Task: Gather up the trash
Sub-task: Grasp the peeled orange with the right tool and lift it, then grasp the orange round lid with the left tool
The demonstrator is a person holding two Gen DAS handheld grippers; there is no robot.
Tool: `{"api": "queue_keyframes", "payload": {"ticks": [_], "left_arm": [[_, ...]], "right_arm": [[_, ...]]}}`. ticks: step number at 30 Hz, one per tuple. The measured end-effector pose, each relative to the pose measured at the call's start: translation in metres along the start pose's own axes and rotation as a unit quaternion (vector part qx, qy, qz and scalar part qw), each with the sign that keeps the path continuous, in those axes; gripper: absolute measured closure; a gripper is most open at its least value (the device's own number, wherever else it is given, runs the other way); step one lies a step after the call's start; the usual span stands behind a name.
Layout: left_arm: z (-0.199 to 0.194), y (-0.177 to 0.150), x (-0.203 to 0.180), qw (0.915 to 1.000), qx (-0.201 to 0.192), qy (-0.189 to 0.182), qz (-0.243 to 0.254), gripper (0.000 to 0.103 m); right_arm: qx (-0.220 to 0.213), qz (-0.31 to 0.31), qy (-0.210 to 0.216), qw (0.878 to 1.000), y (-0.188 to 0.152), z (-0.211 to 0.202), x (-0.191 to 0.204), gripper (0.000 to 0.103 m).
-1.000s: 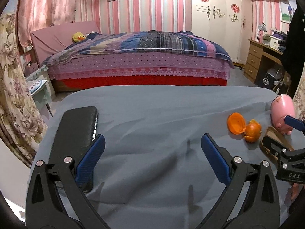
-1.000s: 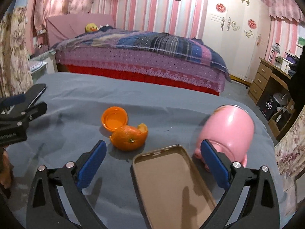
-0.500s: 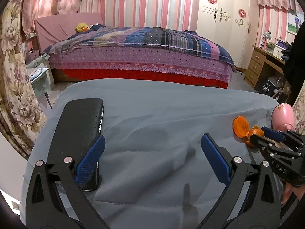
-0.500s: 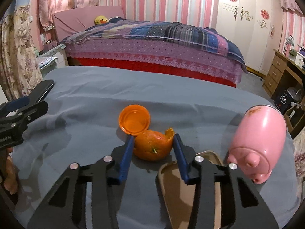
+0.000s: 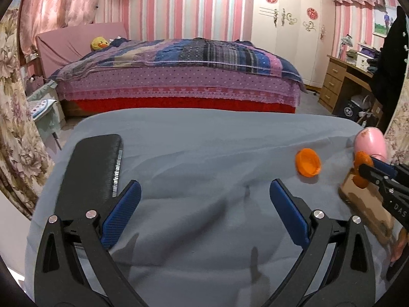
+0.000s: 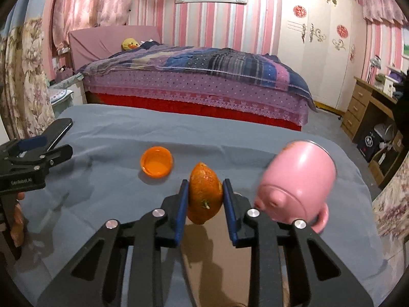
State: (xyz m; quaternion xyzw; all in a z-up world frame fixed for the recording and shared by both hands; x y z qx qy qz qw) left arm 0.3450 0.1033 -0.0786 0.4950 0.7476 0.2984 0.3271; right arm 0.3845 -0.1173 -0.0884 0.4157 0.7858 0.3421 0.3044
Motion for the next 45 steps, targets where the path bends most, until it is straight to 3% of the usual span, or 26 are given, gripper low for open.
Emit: {"api": "queue_keyframes", "payload": {"ticks": [5, 14, 21, 24, 29, 31, 45], "left_arm": [[0.005, -0.004, -0.028, 0.9986, 0.026, -0.045, -0.013, 0.006], [0.027, -0.009, -0.093, 0.9971, 0.044, -0.061, 0.010, 0.006], [0.051, -0.015, -0.131, 0.9949, 0.072, -0.055, 0.044, 0.016], [0.063, -0.013, -0.133, 0.9929, 0.096, -0.055, 0.043, 0.034], [0.071, -0.009, -0.131, 0.9921, 0.105, -0.060, 0.033, 0.047], [0.070, -0.009, -0.131, 0.9919, 0.104, -0.066, 0.030, 0.062], [0.054, -0.013, -0.115, 0.9953, 0.080, -0.055, 0.001, 0.063]], "right_arm": [[-0.021, 0.008, -0.029, 0.999, 0.000, -0.012, -0.018, 0.076], [-0.044, 0.041, -0.054, 0.997, -0.005, -0.029, -0.057, 0.076], [-0.051, 0.064, -0.073, 0.994, -0.009, -0.041, -0.079, 0.076], [-0.050, 0.067, -0.071, 0.994, -0.010, -0.040, -0.083, 0.076], [-0.050, 0.065, -0.068, 0.994, -0.011, -0.039, -0.085, 0.076], [-0.049, 0.066, -0.066, 0.994, -0.012, -0.037, -0.086, 0.076], [-0.058, 0.067, -0.079, 0.993, -0.017, -0.043, -0.078, 0.076]]}}
Point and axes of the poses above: each gripper's, at about its wrist camera, not at the fingertips, and z roughly the way its jaws point, x to its left, y to its top, the point moved 3 cm from there along z, roughly the way its jaws point, and after that the axes turned 11 degrees about -z, right-handed, at the moved point
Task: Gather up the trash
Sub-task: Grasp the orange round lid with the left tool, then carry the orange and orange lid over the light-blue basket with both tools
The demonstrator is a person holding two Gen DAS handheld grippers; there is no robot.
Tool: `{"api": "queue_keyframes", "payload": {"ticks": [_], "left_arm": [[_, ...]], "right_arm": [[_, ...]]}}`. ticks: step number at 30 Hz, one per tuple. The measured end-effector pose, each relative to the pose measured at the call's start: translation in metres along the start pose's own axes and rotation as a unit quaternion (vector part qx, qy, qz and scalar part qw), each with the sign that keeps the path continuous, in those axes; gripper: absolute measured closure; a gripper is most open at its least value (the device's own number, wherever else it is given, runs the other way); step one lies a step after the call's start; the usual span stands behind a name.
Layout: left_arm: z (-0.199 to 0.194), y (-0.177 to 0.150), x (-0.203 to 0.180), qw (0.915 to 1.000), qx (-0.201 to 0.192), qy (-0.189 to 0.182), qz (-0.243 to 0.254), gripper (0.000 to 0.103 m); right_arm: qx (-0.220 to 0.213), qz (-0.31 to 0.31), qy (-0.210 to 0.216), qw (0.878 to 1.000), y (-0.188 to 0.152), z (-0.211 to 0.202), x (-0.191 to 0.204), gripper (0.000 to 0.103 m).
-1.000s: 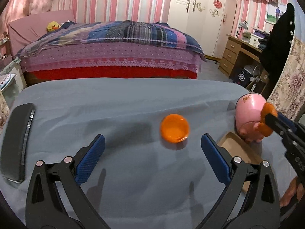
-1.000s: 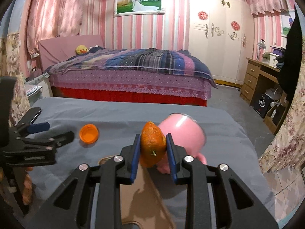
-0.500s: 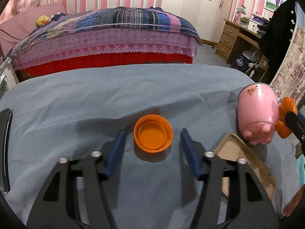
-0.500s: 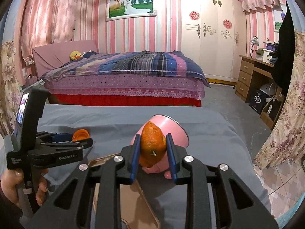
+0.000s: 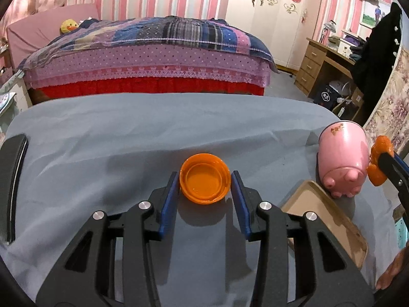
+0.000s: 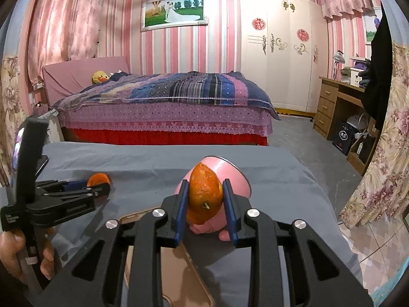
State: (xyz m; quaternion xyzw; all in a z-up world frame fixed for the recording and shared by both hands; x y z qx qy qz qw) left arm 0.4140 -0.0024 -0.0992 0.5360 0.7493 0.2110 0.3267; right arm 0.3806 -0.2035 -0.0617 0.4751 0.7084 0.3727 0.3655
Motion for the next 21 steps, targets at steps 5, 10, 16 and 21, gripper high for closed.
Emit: {"api": "queue_keyframes", "payload": {"ticks": [5, 10, 16, 21], "left_arm": [[-0.021, -0.014, 0.003, 1.0000, 0.001, -0.004, -0.004, 0.063], [-0.047, -0.034, -0.004, 0.9999, 0.001, -0.012, 0.004, 0.063], [-0.089, -0.060, -0.023, 0.9994, -0.018, -0.022, 0.022, 0.063], [-0.115, -0.078, -0.043, 0.9987, -0.022, -0.040, 0.023, 0.063]], "right_arm": [[0.014, 0.000, -0.007, 1.000, -0.010, -0.011, -0.003, 0.076], [0.029, 0.002, -0.016, 0.999, -0.019, -0.028, -0.014, 0.076], [0.028, 0.003, -0.038, 0.999, -0.023, -0.068, -0.038, 0.076], [0.037, 0.006, -0.051, 0.998, -0.040, -0.107, -0.058, 0.076]]}}
Point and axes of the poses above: each gripper's, at about its wrist camera, not at the fingertips, and z roughly the way its jaws point, x to its left, y to its top, the point moved 3 cm from there along z, roughly the way its jaws point, and after that the axes turned 11 degrees about -z, right-handed, at the moved point
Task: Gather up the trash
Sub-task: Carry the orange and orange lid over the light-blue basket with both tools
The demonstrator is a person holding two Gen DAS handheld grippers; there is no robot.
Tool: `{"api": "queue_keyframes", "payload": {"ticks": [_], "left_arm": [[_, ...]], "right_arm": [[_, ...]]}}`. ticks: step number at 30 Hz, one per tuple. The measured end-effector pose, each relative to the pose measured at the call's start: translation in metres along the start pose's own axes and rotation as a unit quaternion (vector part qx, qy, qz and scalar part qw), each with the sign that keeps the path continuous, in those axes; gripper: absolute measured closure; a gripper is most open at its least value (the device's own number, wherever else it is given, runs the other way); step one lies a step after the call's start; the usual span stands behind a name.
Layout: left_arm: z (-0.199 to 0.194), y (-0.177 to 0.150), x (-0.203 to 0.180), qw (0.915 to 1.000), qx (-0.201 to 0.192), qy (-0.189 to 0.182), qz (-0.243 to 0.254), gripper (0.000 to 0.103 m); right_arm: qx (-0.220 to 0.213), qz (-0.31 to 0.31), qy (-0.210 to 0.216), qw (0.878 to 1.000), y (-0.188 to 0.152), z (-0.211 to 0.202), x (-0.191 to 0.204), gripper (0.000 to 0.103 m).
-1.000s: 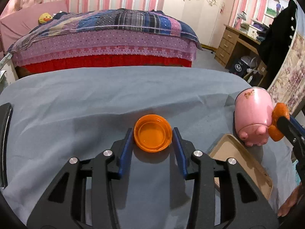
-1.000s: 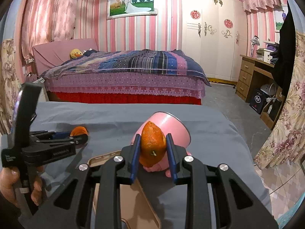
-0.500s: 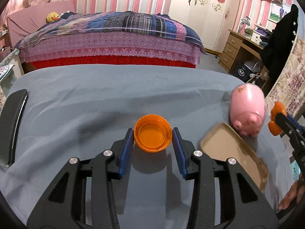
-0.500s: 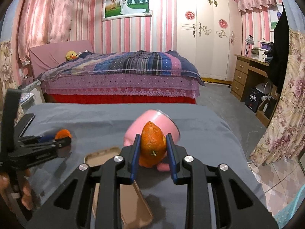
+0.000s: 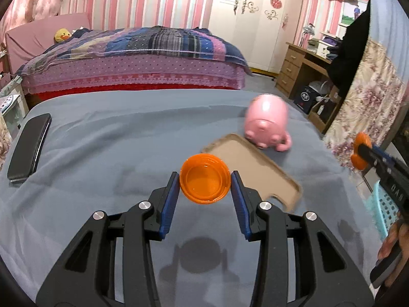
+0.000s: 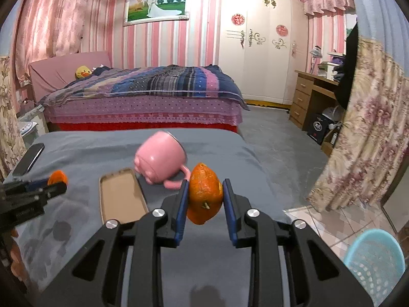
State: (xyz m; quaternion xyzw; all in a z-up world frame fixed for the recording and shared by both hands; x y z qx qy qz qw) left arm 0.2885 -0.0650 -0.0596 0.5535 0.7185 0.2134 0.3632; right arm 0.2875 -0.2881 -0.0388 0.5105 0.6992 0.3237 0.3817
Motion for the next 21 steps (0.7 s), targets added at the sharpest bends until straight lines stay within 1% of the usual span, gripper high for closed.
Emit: {"api": "queue_keyframes", "payload": {"ticks": [4, 5, 8, 16, 21], "left_arm": [[-0.020, -0.018, -0.022, 0.9999, -0.009, -0.010, 0.010, 0.063], [-0.023, -0.023, -0.028, 0.9998, -0.009, -0.011, 0.015, 0.063], [-0.033, -0.037, -0.046, 0.9995, -0.008, -0.017, 0.026, 0.063], [-0.048, -0.066, -0.101, 0.9978, -0.002, -0.043, 0.051, 0.063], [-0.049, -0.081, -0.141, 0.9949, 0.005, -0.076, 0.065, 0.063]], "right_arm": [[0.018, 0.011, -0.009, 1.000, -0.026, -0.019, -0.021, 0.076], [0.026, 0.017, -0.014, 0.999, -0.038, -0.026, -0.029, 0.076], [0.034, 0.025, -0.023, 0.999, -0.055, -0.038, -0.048, 0.076], [0.030, 0.035, -0.052, 0.998, -0.078, -0.069, -0.090, 0.076], [0.028, 0.050, -0.091, 0.994, -0.091, -0.096, -0.132, 0.076]]}}
Point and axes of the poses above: each gripper's, at about its wrist camera, not at the fingertips, and z roughly the way its jaws point, x to its left, y to its top, the point moved 3 cm from there along z, roughly the way its jaws point, and after that the axes turned 11 degrees about -z, right-handed, at the moved point
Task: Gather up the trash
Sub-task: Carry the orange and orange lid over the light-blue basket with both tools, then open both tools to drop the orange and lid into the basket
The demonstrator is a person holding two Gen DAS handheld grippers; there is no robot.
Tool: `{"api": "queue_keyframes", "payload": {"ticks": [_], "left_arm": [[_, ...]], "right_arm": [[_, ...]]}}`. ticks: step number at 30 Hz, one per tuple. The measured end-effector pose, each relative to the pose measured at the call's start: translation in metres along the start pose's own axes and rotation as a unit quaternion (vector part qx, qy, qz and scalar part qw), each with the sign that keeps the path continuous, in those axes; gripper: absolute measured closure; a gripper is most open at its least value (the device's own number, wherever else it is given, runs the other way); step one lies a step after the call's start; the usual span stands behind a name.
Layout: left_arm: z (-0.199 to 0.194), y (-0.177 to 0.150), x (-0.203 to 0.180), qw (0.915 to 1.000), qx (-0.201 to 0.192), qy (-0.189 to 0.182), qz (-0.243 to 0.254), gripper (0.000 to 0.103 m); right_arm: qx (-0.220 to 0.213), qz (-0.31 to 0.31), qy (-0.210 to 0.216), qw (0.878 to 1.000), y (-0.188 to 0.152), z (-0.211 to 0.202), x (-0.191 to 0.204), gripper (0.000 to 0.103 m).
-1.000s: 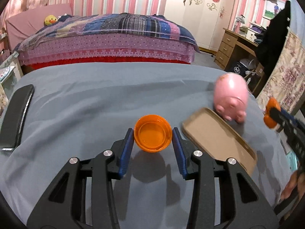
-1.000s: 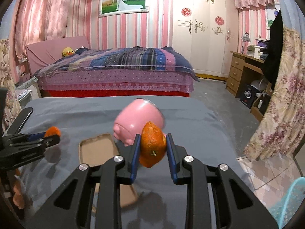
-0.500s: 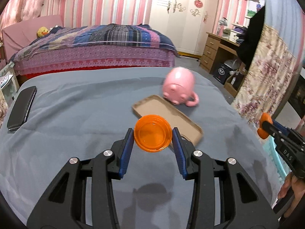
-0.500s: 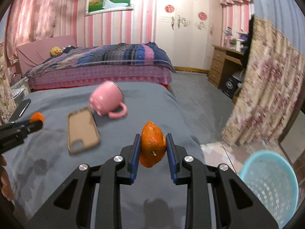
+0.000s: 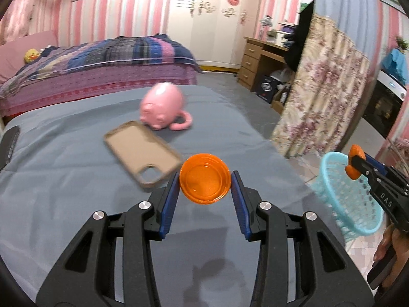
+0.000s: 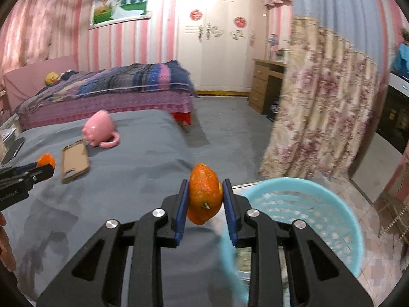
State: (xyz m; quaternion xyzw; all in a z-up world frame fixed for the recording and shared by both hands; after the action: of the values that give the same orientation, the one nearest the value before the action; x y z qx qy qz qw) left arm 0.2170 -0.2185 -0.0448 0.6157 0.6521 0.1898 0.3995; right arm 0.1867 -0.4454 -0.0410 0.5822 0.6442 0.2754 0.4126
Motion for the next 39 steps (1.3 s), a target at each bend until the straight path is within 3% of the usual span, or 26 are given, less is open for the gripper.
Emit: {"api": "queue_keyframes", "payload": {"ticks": [5, 17, 28, 32, 35, 38, 39], "left_arm": [[0.011, -0.007, -0.048, 0.9988, 0.000, -0.047, 0.017, 0.063], [0.048, -0.050, -0.153, 0.9893, 0.032, -0.108, 0.093, 0.063], [0.070, -0.070, -0.237, 0.9751, 0.041, -0.162, 0.146, 0.063], [0.081, -0.071, -0.256, 0.9715, 0.034, -0.157, 0.174, 0.063], [0.093, -0.066, -0.257, 0.9721, 0.049, -0.158, 0.166, 0.062], [0.101, -0.061, -0.251, 0.9742, 0.058, -0.154, 0.155, 0.044], [0.102, -0.059, -0.249, 0.9751, 0.056, -0.151, 0.152, 0.033]], "right_arm": [[0.008, 0.018, -0.054, 0.998, -0.019, -0.016, -0.055, 0.076], [0.048, 0.068, -0.110, 0.990, -0.083, -0.021, -0.138, 0.076], [0.052, 0.092, -0.118, 0.987, -0.106, -0.016, -0.158, 0.076], [0.055, 0.097, -0.119, 0.987, -0.109, -0.013, -0.163, 0.076], [0.054, 0.098, -0.120, 0.986, -0.110, -0.012, -0.162, 0.076], [0.054, 0.096, -0.120, 0.987, -0.110, -0.011, -0.162, 0.076], [0.054, 0.097, -0.120, 0.987, -0.110, -0.011, -0.162, 0.076]]}}
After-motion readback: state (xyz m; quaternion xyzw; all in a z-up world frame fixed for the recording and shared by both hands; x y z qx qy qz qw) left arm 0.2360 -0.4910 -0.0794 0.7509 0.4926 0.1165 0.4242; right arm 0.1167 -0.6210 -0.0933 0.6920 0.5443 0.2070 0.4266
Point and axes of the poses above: each gripper's, at about its wrist camera, not at the fingertips, and z roughly the way its jaws point, x to its left, y to its top, the point moved 3 cm from there along z, roughly the way its jaws point, and after that the axes turned 11 degrees about -z, right-handed, at the moved point
